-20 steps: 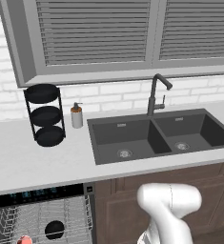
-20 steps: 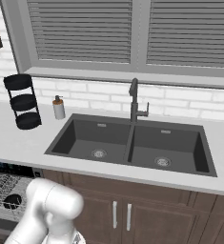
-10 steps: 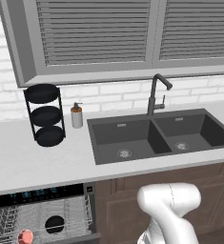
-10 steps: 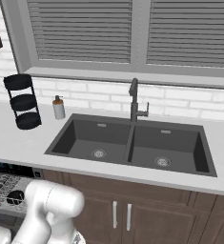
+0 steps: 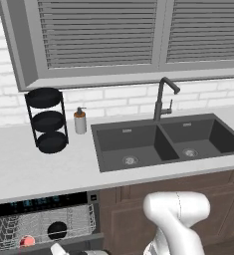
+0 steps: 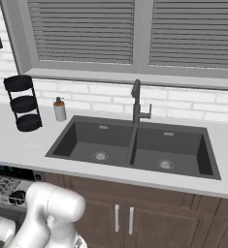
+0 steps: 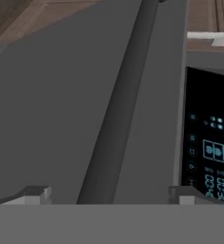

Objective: Pick up the cup and bowl from the counter, place them in the dishwasher, and close the dishwasher door.

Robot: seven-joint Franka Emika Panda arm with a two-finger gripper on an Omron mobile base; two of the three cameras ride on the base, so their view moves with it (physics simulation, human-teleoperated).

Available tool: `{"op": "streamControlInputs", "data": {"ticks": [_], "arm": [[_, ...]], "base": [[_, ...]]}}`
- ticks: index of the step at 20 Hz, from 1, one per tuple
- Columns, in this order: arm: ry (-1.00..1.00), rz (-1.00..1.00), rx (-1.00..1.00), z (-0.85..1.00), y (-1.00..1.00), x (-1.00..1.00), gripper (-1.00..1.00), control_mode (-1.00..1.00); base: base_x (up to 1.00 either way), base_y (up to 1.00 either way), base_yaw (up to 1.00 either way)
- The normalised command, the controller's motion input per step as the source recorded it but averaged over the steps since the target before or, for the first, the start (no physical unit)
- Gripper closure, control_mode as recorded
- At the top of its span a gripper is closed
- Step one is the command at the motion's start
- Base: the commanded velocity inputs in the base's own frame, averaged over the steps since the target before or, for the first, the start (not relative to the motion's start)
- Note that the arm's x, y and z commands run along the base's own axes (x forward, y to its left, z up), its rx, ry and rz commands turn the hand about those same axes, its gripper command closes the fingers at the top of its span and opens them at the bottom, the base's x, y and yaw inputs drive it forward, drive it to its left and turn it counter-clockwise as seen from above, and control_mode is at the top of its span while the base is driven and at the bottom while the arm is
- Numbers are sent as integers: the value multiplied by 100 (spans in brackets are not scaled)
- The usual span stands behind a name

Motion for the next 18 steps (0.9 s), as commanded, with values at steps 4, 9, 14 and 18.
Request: {"op": "streamControlInputs", "data": {"ticks": [4, 9, 14, 18], "arm": [[0, 0, 0, 0, -45, 88, -100, -100], [0, 0, 0, 0, -37, 85, -100, -100], [0, 0, 0, 0, -31, 86, -100, -100], [0, 0, 0, 0, -28, 70, -100, -100]], "base": [[0, 0, 0], [0, 0, 0], [0, 0, 0], [0, 0, 0]]}}
